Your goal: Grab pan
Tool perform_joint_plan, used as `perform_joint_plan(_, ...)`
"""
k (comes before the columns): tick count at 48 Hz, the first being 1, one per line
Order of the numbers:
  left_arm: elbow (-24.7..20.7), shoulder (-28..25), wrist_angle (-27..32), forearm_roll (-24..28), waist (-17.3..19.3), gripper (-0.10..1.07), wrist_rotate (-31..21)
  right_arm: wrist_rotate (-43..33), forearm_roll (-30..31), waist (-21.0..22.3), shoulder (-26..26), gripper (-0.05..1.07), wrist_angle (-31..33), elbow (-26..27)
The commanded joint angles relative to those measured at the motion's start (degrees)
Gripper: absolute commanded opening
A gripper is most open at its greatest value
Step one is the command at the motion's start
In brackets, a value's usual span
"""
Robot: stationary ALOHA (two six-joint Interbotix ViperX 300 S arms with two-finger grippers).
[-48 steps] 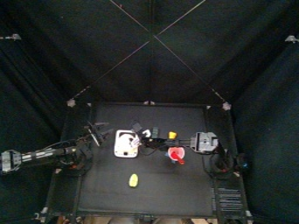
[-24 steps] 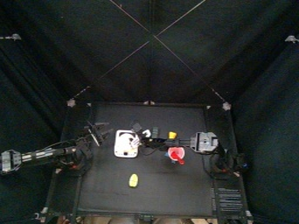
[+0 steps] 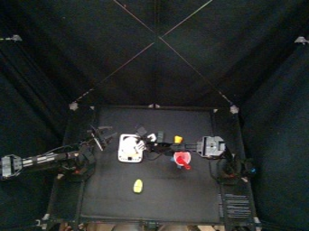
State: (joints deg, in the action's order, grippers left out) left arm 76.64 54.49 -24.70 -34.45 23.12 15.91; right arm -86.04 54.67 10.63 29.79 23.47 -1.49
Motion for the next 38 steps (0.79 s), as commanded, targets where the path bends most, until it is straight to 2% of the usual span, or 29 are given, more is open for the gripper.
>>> perform_joint_plan(1, -0.7, -0.18, -0.18, 0.09, 0.18, 0.96, 0.18, -0.09, -0.26, 0.09, -1.41, 0.59, 0.0, 1.32)
perform_joint_plan(7, -0.7, -0.18, -0.18, 0.09, 0.09, 0.96, 0.18, -0.09, -0.88, 0.09, -1.76, 0.47, 0.79, 1.32)
perform_joint_plan(10, -0.7, -0.18, -0.18, 0.09, 0.09, 0.96, 0.18, -0.09, -1.14, 0.0, -2.11, 0.45, 1.93, 1.41)
perform_joint_plan(18, -0.7, -0.18, -0.18, 0.18, 0.09, 0.96, 0.18, -0.09, -2.11, -0.35, -4.48, 0.44, 5.45, 1.32)
perform_joint_plan(25, -0.7, -0.18, -0.18, 0.09, 0.09, 0.96, 0.18, -0.09, -1.93, -1.14, -6.59, 0.44, 5.89, 1.05)
perform_joint_plan(38, -0.7, -0.18, -0.18, 0.18, 0.09, 0.96, 0.18, -0.09, -2.64, -1.67, -6.5, 0.43, 5.89, 1.23)
